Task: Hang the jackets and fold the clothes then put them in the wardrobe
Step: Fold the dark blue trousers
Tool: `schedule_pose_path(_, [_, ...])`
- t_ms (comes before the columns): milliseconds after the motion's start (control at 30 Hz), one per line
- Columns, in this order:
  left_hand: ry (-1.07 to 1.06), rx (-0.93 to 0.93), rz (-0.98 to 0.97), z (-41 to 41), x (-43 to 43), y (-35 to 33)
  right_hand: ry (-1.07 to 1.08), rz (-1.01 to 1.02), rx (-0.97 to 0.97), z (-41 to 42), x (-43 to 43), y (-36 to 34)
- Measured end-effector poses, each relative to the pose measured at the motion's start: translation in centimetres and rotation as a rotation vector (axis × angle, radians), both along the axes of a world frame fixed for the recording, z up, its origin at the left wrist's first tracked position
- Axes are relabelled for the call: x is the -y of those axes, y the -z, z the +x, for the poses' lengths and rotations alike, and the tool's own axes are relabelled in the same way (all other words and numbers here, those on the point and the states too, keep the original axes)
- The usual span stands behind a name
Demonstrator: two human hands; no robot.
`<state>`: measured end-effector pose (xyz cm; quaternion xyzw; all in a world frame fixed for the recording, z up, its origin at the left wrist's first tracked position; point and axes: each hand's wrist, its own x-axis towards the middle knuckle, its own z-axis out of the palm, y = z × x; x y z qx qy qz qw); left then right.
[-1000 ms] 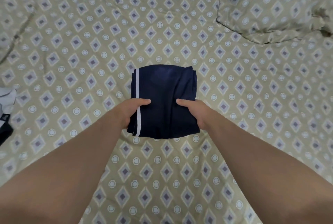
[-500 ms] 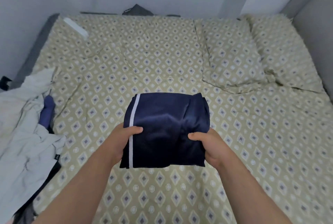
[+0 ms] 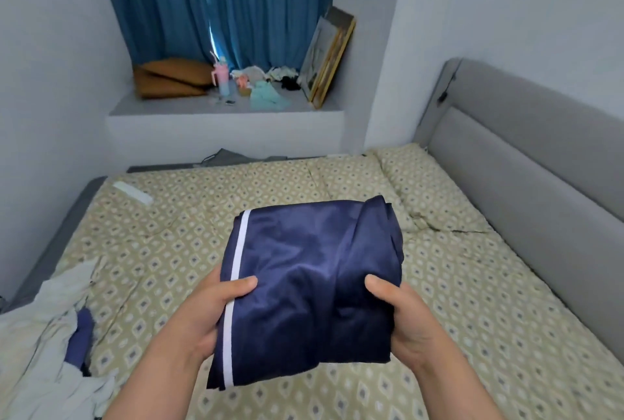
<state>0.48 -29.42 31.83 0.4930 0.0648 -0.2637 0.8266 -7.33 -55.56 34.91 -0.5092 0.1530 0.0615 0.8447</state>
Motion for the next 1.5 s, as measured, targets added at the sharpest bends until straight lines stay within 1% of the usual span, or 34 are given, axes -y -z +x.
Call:
schedule_pose_path(100, [0.028, 0.115, -0.034, -2.6, 1.8, -3.4, 0.084, 0.090, 0.029, -3.4, 1.2, -3.3])
schedule_pose_path(200, [0.034, 0.183, -0.053, -5.4, 4.2, -6.3, 0.170, 0.210, 0.060, -6.9, 3.2, -6.5])
schedule_pose_path(233, [0.038, 0.202, -0.055, -6.4, 5.1, -7.3, 0.186, 0.214, 0.072, -8.1, 3.9, -7.6])
schedule_pose_path(300, [0.064, 0.229, -0.064, -8.9, 7.0, -9.3, 0.191, 0.164, 0.068, -10.9, 5.1, -9.7])
schedule_pose_path(367, [0.095, 0.255, -0.064, -11.3, 9.1, -11.3, 0.200, 0.067, 0.074, -14.1, 6.5, -11.5])
schedule_pose_path(467, [0.179, 0.266, -0.039, -15.4, 12.6, -14.0, 0.327, -0.125, 0.140, -19.7, 8.8, -13.6])
schedule_pose_path(533, [0.272, 0.258, -0.027, -18.2, 15.1, -15.6, 0.422, -0.191, 0.181, -24.1, 10.4, -14.7])
schedule_pose_path(667, [0.482, 0.203, -0.043, -24.3, 20.5, -18.1, 0.608, -0.232, 0.220, -33.6, 13.6, -16.8])
schedule_pose_path(933, [0.762, 0.219, -0.123, -34.8, 31.5, -21.5, 0.944, -0.282, 0.280, -49.0, 16.4, -20.7])
schedule_pose_path(1067, [0.897, 0.273, -0.160, -38.1, 36.4, -22.5, 1.093, -0.386, 0.281, -53.5, 16.6, -21.8])
schedule_pose_path(1200, [1.052, 0.346, -0.217, -40.2, 40.6, -23.1, 1.327, -0.476, 0.241, -56.1, 17.1, -21.8])
schedule_pose_path(1367, [1.328, 0.472, -0.347, -43.0, 44.5, -24.0, 1.597, -0.509, 0.215, -59.2, 16.5, -21.6])
schedule_pose_path(1500, [1.451, 0.483, -0.405, -47.8, 45.7, -23.9, 1.755, -0.499, 0.189, -63.3, 13.6, -21.3])
